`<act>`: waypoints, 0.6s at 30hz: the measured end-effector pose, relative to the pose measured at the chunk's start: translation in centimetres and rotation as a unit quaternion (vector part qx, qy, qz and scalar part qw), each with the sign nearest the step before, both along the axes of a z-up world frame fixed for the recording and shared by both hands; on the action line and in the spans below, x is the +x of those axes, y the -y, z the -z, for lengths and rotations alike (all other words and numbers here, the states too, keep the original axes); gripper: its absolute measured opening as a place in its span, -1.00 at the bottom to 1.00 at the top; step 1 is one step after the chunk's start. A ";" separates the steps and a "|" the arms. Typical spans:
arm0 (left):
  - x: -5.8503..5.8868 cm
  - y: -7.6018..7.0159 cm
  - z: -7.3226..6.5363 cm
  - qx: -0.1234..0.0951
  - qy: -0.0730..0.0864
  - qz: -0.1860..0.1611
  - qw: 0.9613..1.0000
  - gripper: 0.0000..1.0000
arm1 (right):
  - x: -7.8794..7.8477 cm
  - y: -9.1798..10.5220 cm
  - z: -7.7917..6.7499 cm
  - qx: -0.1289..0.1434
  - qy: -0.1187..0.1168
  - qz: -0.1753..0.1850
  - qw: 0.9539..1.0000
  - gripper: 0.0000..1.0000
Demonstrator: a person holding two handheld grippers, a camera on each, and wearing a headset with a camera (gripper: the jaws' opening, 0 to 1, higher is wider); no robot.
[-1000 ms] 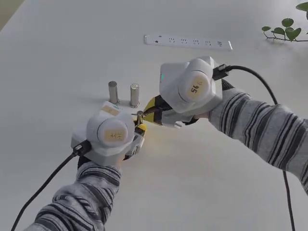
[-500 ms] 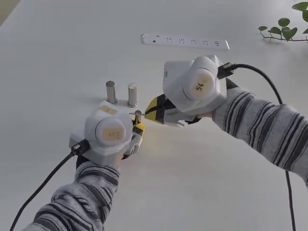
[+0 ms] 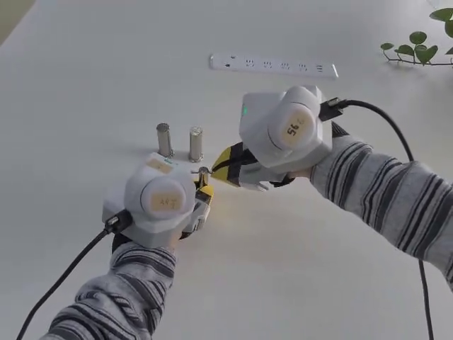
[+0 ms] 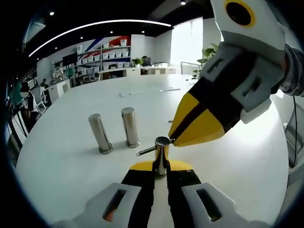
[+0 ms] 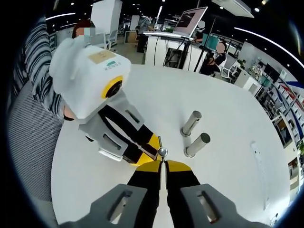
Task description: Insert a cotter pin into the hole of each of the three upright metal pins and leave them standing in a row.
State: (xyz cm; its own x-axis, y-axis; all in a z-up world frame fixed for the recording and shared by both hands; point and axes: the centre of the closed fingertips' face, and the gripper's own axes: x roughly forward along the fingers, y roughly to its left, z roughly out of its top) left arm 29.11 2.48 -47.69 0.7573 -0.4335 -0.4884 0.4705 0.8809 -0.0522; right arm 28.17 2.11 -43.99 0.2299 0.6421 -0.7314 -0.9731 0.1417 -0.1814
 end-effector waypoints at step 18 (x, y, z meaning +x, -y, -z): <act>0.3 -0.7 -0.1 0.009 0.000 0.015 1.000 -0.90 | 0.9 3.6 -0.1 0.097 -0.087 0.186 0.974 -0.64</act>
